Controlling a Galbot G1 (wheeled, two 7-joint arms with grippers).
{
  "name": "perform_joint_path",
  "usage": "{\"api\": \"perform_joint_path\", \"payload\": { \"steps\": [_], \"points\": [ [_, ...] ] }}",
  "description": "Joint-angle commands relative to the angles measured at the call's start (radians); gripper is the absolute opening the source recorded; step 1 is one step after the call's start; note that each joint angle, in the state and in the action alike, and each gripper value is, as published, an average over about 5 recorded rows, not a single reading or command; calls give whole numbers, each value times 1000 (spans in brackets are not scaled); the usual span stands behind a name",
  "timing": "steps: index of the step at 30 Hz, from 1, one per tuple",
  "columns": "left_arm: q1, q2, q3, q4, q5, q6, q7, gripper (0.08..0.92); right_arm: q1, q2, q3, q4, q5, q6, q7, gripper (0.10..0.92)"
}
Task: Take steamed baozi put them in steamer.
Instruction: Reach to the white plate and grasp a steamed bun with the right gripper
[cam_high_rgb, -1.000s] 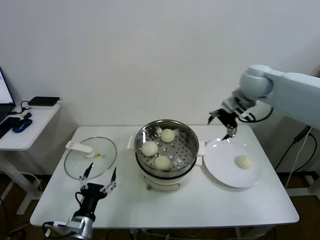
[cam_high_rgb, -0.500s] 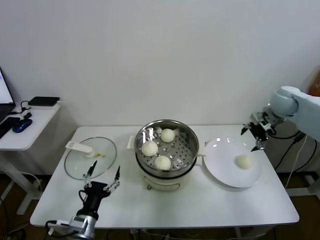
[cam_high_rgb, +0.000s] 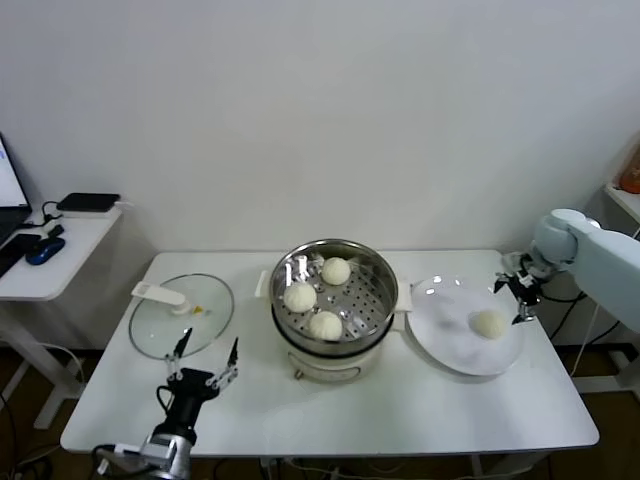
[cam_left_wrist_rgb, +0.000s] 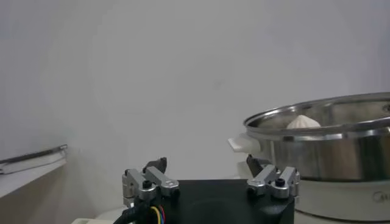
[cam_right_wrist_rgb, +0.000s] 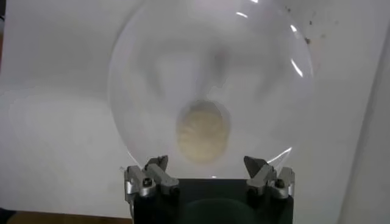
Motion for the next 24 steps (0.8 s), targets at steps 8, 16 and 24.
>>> {"api": "perform_joint_path", "payload": {
  "steps": [8, 16, 24],
  "points": [
    [2, -2, 2, 17, 13, 2, 1, 823, -199, 121, 297, -229, -143, 34, 13, 823],
    [4, -5, -2, 20, 17, 2, 0, 823, -207, 174, 340, -298, -164, 45, 15, 823],
    [4, -6, -5, 23, 17, 2, 0, 823, -213, 191, 346, -310, -169, 45, 13, 823]
  ]
}}
